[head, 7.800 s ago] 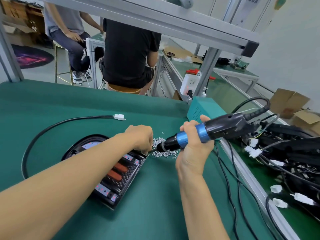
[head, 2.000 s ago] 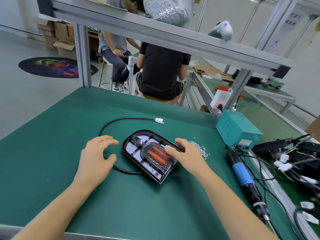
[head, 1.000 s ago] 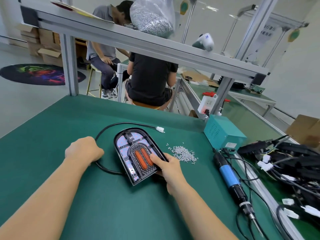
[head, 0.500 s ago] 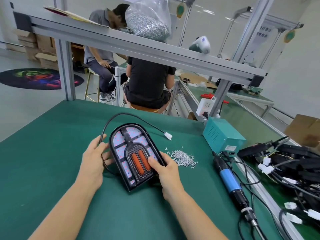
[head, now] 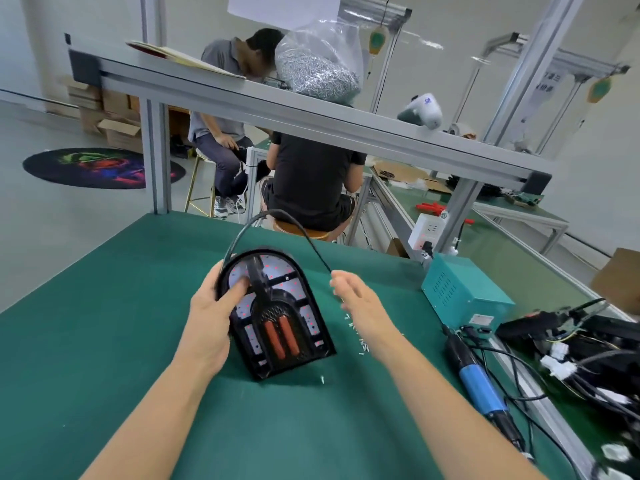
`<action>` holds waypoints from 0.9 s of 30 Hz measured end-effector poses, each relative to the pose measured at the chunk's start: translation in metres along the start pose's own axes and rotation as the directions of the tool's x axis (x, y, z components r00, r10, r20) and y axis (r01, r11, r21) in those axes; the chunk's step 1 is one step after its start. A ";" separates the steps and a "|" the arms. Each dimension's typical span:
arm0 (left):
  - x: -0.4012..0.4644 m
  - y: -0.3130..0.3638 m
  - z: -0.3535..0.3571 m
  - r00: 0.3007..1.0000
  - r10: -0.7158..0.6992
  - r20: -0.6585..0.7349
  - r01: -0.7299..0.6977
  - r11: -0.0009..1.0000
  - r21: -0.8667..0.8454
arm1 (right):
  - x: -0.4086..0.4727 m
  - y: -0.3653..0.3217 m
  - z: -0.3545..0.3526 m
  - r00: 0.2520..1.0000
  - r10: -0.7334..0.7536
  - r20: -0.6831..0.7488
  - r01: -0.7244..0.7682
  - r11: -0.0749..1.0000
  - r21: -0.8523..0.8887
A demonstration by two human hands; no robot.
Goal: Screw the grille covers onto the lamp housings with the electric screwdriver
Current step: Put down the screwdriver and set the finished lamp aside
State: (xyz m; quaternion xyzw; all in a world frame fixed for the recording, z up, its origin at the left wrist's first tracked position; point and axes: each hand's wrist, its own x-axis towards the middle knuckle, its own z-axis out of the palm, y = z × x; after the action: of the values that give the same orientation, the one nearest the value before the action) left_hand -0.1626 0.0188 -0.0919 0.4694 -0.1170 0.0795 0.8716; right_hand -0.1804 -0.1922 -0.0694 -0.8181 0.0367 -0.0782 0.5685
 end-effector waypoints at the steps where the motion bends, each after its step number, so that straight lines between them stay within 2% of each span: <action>1: 0.002 0.003 0.000 0.998 0.011 0.059 -0.012 1.000 0.022 | 0.009 -0.001 -0.005 1.000 -0.016 0.008 0.017 0.990 -0.137; 5: 0.008 0.012 0.003 0.973 0.006 0.230 -0.033 0.993 0.117 | 0.041 -0.019 -0.016 0.989 -0.141 -0.046 0.098 0.857 -0.506; 8: 0.012 0.018 0.006 0.952 -0.002 0.306 -0.051 0.985 0.166 | 0.062 -0.032 -0.017 0.972 -0.223 -0.077 0.135 0.793 -0.593; 11: 0.015 0.023 0.012 0.934 0.012 0.357 -0.079 0.981 0.175 | 0.073 -0.038 -0.017 0.967 -0.244 -0.069 0.155 0.784 -0.601; 14: 0.022 0.031 0.015 0.944 0.056 0.324 -0.092 0.991 0.097 | 0.072 -0.047 -0.024 0.941 -0.277 -0.195 0.151 0.859 -0.489; 17: 0.032 0.040 0.019 0.965 0.071 0.254 -0.080 0.997 0.024 | 0.062 -0.054 -0.035 0.888 -0.377 -0.264 0.270 0.891 -0.365; 21: 0.045 0.046 0.031 0.984 0.027 0.175 -0.016 0.998 -0.064 | 0.037 -0.062 -0.043 0.906 -0.376 -0.192 0.372 0.926 -0.059; 27: 0.056 0.048 0.054 0.991 -0.124 0.047 0.130 0.980 -0.151 | 0.001 -0.047 -0.044 0.961 -0.226 -0.159 0.263 0.922 0.283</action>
State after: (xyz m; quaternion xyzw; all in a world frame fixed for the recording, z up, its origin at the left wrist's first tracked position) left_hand -0.1275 0.0009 -0.0091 0.4086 -0.1087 0.0056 0.9062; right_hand -0.1879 -0.2168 -0.0101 -0.7136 -0.0432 -0.2036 0.6689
